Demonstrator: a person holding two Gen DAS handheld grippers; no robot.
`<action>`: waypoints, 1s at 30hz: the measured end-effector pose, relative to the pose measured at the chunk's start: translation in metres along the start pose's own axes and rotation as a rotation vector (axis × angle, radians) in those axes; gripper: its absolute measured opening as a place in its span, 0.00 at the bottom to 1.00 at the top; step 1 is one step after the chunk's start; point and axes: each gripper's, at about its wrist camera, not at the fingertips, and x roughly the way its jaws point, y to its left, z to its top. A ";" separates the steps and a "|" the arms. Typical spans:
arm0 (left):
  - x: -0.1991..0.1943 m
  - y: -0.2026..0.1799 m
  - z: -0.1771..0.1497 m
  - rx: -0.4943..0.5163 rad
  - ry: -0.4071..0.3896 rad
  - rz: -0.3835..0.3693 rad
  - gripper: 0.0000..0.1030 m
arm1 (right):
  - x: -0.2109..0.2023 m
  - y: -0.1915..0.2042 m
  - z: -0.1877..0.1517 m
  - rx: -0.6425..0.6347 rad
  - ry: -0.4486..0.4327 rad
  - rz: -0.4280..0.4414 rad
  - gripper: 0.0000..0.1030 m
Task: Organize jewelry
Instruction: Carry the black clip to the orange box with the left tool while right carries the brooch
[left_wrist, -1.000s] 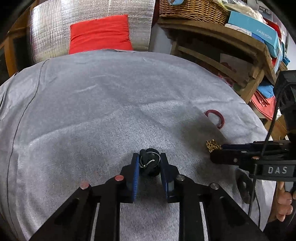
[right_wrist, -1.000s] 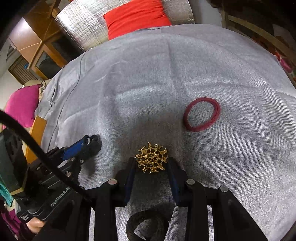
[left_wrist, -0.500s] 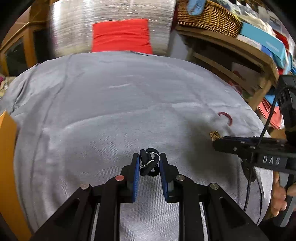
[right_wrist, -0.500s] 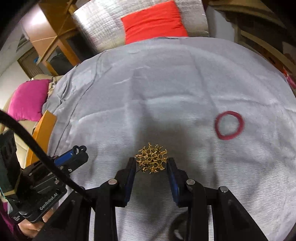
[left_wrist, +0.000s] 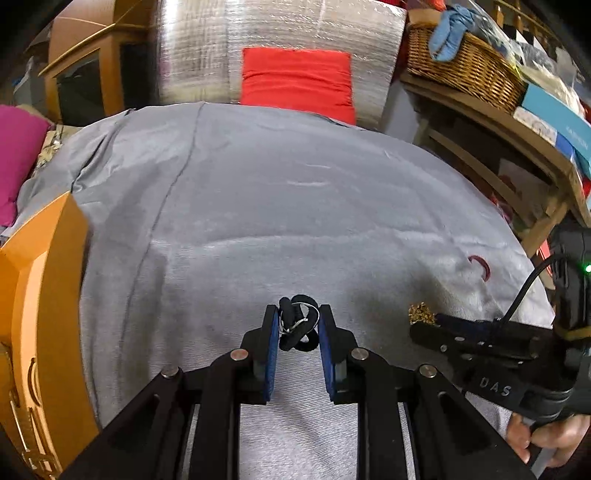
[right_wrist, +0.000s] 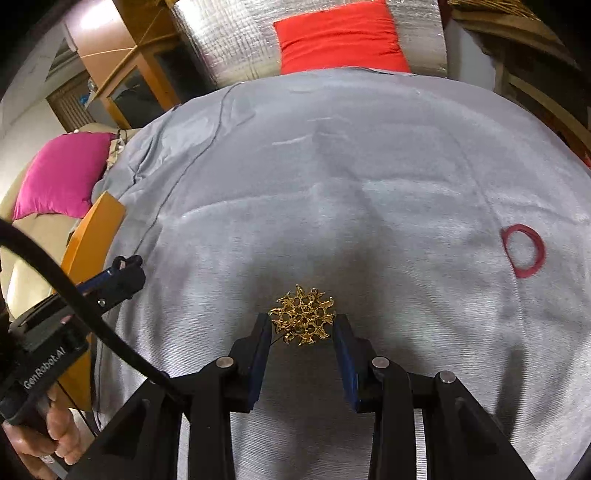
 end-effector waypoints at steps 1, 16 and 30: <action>-0.002 0.001 0.000 -0.003 -0.003 0.001 0.21 | 0.000 0.002 0.000 -0.001 -0.005 0.006 0.36; -0.081 0.072 0.007 -0.075 -0.190 0.052 0.21 | -0.024 0.071 0.000 -0.123 -0.141 0.089 0.36; -0.131 0.266 -0.011 -0.348 -0.299 0.224 0.21 | 0.001 0.267 0.053 -0.359 -0.090 0.293 0.36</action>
